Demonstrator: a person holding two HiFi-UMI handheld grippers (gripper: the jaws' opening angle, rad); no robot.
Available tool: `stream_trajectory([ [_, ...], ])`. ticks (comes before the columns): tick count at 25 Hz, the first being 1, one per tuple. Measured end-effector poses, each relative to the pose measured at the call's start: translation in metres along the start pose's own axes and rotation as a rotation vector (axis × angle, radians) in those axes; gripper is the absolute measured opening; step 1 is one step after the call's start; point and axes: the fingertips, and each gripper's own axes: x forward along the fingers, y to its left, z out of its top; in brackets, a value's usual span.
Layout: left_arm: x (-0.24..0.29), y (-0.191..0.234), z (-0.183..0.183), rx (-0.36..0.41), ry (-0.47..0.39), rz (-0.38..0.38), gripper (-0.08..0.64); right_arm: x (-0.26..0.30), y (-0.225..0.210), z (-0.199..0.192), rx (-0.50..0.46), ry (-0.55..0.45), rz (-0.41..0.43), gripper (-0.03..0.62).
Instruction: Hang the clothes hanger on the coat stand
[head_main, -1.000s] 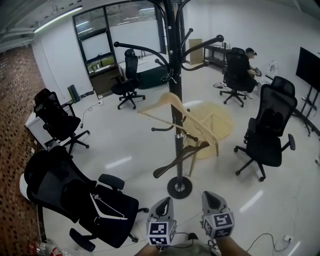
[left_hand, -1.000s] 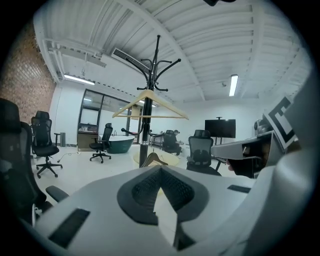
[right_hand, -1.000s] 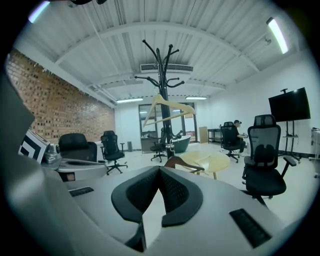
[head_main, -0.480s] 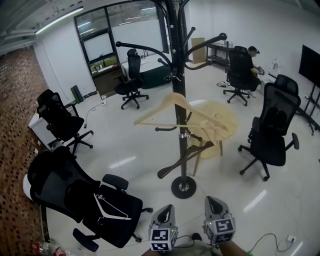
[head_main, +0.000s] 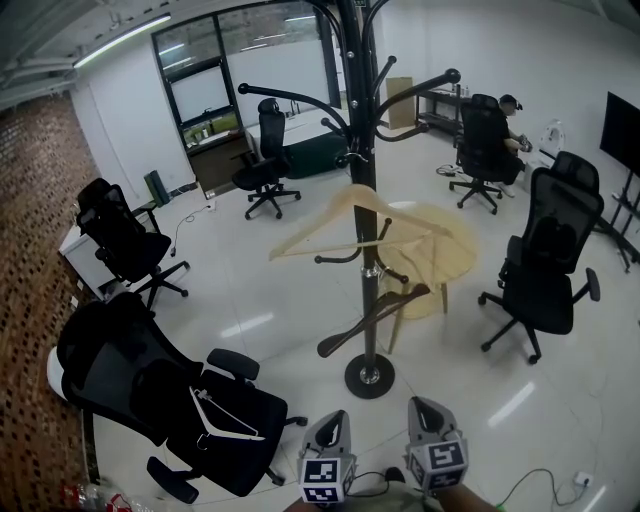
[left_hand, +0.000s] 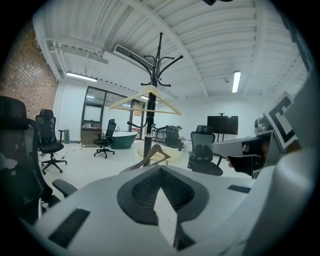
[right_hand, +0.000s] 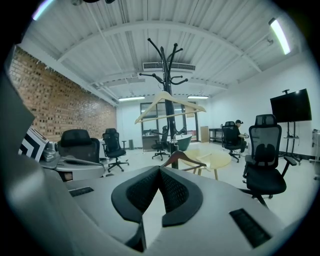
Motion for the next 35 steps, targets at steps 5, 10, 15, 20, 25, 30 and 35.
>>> stream_trajectory([
  [5,-0.001,-0.001,-0.001,0.003,0.005,-0.007,0.014,0.001,-0.002,-0.005,0.018,-0.007,-0.012,0.0],
  [10,-0.003,-0.002,-0.003,0.005,0.006,-0.008,0.014,0.0,-0.001,-0.006,0.019,-0.015,-0.011,0.0],
  [15,-0.005,-0.002,-0.005,0.004,0.009,-0.007,0.014,0.0,0.0,-0.01,0.012,-0.002,-0.008,0.0],
  [20,-0.007,-0.003,-0.006,0.001,0.009,-0.008,0.014,-0.002,0.003,-0.009,0.016,-0.009,-0.008,0.0],
  [25,-0.009,-0.005,-0.007,0.001,0.01,-0.011,0.014,-0.005,0.003,-0.014,0.012,0.003,-0.007,0.0],
  [30,-0.009,-0.005,-0.007,0.003,0.009,-0.014,0.014,-0.006,0.003,-0.01,0.006,-0.002,-0.013,0.0],
  [35,-0.01,-0.006,-0.006,0.008,0.008,-0.016,0.014,-0.007,0.003,-0.014,0.005,0.008,-0.018,0.0],
])
